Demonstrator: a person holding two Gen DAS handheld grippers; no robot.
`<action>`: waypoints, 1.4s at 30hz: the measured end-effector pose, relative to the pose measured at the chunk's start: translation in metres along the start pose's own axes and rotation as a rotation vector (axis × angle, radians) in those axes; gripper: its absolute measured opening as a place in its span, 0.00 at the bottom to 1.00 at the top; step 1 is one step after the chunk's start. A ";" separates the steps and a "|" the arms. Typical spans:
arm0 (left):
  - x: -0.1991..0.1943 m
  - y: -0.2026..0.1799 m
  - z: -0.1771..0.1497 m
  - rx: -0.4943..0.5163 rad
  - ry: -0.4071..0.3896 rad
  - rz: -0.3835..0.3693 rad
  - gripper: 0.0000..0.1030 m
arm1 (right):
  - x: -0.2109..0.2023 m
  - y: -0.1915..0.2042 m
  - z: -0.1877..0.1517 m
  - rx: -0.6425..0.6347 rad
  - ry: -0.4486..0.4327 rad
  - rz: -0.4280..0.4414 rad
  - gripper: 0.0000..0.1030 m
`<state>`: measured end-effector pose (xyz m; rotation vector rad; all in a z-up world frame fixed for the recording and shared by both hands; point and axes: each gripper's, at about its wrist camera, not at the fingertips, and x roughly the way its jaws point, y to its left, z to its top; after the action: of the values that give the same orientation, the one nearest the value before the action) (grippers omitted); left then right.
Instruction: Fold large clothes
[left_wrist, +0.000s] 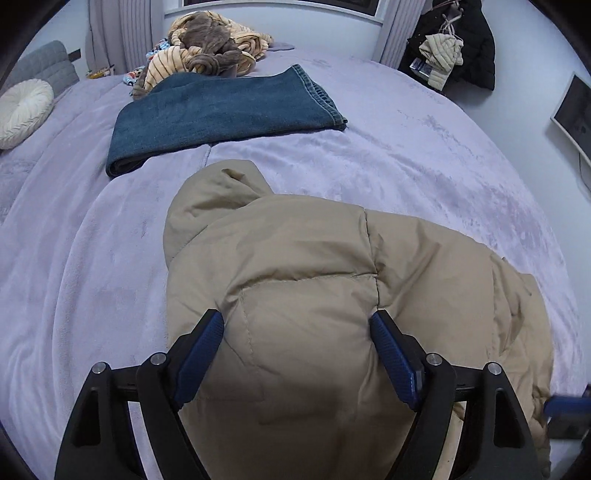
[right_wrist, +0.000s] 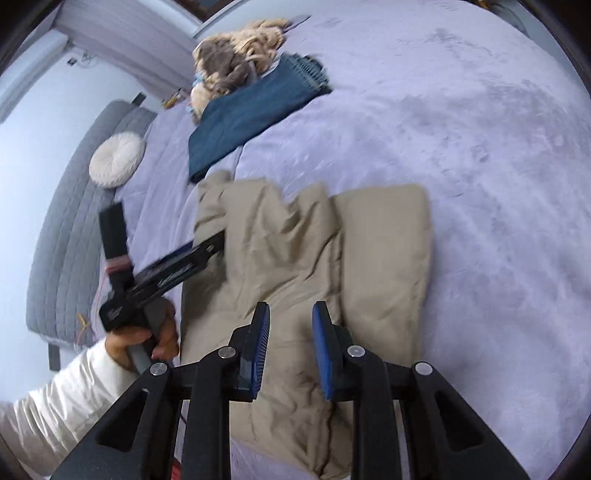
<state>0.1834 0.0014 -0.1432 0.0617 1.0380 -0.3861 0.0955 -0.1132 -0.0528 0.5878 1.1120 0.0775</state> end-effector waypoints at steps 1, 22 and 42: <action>0.002 -0.004 -0.001 0.006 0.001 0.007 0.81 | 0.011 0.002 -0.009 -0.016 0.029 -0.034 0.25; -0.078 0.016 -0.072 0.000 0.105 0.017 0.82 | 0.029 -0.018 -0.059 0.053 0.056 -0.174 0.24; -0.110 0.020 -0.123 -0.017 0.183 0.037 0.82 | -0.007 -0.021 -0.095 0.162 0.054 -0.190 0.24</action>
<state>0.0394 0.0797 -0.1160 0.1023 1.2190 -0.3418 0.0058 -0.0944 -0.0864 0.6243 1.2297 -0.1638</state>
